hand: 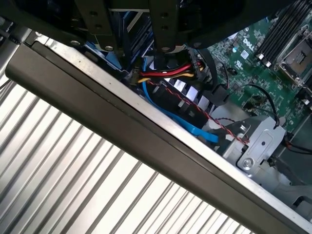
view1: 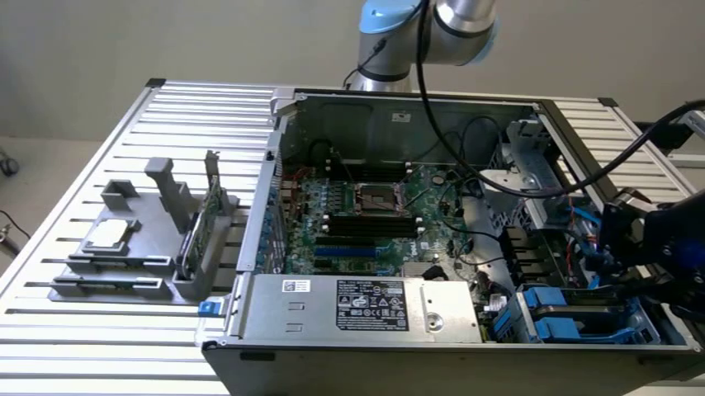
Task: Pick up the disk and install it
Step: 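Insert the first disk wire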
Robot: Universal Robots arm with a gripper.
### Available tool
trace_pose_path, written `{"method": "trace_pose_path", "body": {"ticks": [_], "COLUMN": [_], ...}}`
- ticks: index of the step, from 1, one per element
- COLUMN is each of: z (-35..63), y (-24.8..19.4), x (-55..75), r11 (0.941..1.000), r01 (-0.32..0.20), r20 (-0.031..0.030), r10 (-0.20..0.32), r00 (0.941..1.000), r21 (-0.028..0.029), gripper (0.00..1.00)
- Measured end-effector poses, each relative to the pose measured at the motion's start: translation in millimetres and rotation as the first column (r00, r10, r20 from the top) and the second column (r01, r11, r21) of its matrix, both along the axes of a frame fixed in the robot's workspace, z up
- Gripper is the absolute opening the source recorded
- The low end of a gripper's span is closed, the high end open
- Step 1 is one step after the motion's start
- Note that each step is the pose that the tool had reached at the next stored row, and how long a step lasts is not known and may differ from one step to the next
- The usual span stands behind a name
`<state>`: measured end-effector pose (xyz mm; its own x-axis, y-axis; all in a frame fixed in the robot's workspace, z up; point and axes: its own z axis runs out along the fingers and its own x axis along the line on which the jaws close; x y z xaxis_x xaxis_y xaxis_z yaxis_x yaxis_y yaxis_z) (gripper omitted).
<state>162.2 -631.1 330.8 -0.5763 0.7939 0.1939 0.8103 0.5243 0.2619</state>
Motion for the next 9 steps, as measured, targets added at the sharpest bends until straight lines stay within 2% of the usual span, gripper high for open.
{"method": "trace_pose_path", "body": {"ticks": [4, 9], "z": [-1.2, -1.4], "y": [-0.4, -0.4], "x": [1.6, 2.2], "r11": [0.9999, 0.9998], "r01": [0.004, 0.011], "r20": [-0.0014, -0.0096], "r10": [-0.004, -0.01], "r00": [1.0, 0.9999], "r21": [0.0123, 0.0182], "gripper": [0.33, 0.33]}}
